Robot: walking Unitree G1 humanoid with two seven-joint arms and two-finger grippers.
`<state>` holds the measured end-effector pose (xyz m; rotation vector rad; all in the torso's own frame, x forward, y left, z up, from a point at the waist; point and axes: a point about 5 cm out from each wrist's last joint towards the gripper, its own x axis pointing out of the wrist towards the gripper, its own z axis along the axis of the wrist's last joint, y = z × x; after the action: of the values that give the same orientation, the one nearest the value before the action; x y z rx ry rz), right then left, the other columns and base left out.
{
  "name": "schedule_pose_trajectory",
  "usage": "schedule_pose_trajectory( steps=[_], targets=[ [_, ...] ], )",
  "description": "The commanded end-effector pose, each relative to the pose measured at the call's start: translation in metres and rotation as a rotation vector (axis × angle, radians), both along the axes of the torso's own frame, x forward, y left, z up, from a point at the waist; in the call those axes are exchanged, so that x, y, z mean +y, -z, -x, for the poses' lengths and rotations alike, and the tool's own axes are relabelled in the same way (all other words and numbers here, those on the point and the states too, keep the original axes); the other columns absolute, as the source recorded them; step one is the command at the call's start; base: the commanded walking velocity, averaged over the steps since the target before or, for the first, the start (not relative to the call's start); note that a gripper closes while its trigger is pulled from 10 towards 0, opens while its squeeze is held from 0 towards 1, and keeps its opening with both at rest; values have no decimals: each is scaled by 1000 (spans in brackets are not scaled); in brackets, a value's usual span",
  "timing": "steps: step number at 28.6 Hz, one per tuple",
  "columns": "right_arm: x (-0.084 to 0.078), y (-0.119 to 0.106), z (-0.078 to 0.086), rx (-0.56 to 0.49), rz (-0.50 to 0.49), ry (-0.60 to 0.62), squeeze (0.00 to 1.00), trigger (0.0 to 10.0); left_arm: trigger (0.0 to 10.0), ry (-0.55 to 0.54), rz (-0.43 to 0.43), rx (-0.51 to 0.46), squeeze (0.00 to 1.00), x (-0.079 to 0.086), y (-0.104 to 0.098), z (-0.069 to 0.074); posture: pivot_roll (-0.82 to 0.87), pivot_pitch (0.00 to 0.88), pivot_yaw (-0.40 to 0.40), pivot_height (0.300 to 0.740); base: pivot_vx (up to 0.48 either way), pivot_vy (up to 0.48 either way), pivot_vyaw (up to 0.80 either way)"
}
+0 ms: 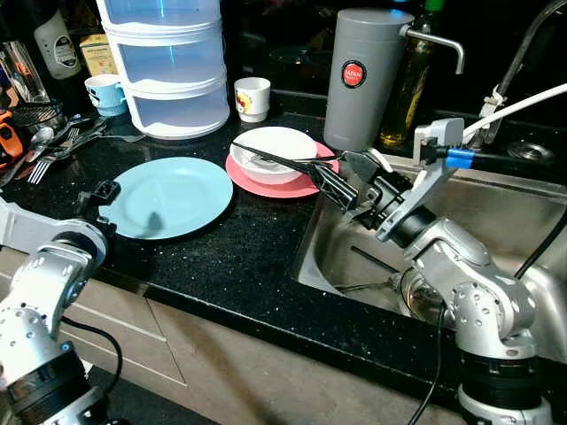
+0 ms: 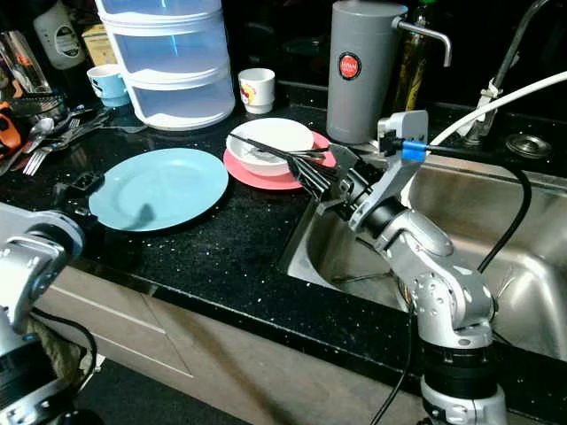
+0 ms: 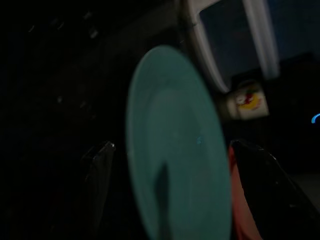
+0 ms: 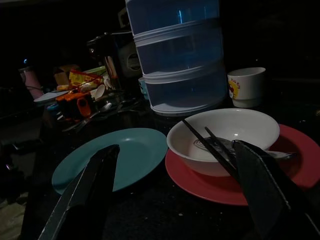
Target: Kitchen organization
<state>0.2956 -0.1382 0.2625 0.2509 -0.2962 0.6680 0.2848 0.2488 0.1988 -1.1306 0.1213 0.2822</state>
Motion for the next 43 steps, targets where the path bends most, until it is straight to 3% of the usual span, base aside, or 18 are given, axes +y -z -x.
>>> schedule_pose_trajectory(
  steps=[1,12,19,28,29,30,43],
  targets=[
    [1,0,2,4,5,-13,0,10000,10000,-25,7,29,0,1,4,2,62,0,-3,740,0,0,0],
    [1,0,2,12,12,-14,0,10000,10000,-42,57,32,0,4,7,2,53,0,-7,740,0,0,0],
    [-3,-2,3,11,28,-3,0,10000,10000,94,79,32,0,-12,6,-13,31,0,-10,740,0,0,0],
    [-6,-4,4,9,40,10,0,10000,10000,182,104,52,0,-27,13,-15,22,0,-12,740,0,0,0],
    [-6,-4,4,9,42,11,0,10000,2902,187,106,51,0,-27,13,-15,21,0,-12,740,0,0,0],
    [-6,-4,4,9,42,11,0,10000,0,192,108,52,0,-28,13,-16,21,0,-13,740,0,0,0],
    [-8,-5,0,1,74,38,0,10000,0,156,90,101,0,-19,23,-11,13,0,-2,740,0,0,0]
  ],
)
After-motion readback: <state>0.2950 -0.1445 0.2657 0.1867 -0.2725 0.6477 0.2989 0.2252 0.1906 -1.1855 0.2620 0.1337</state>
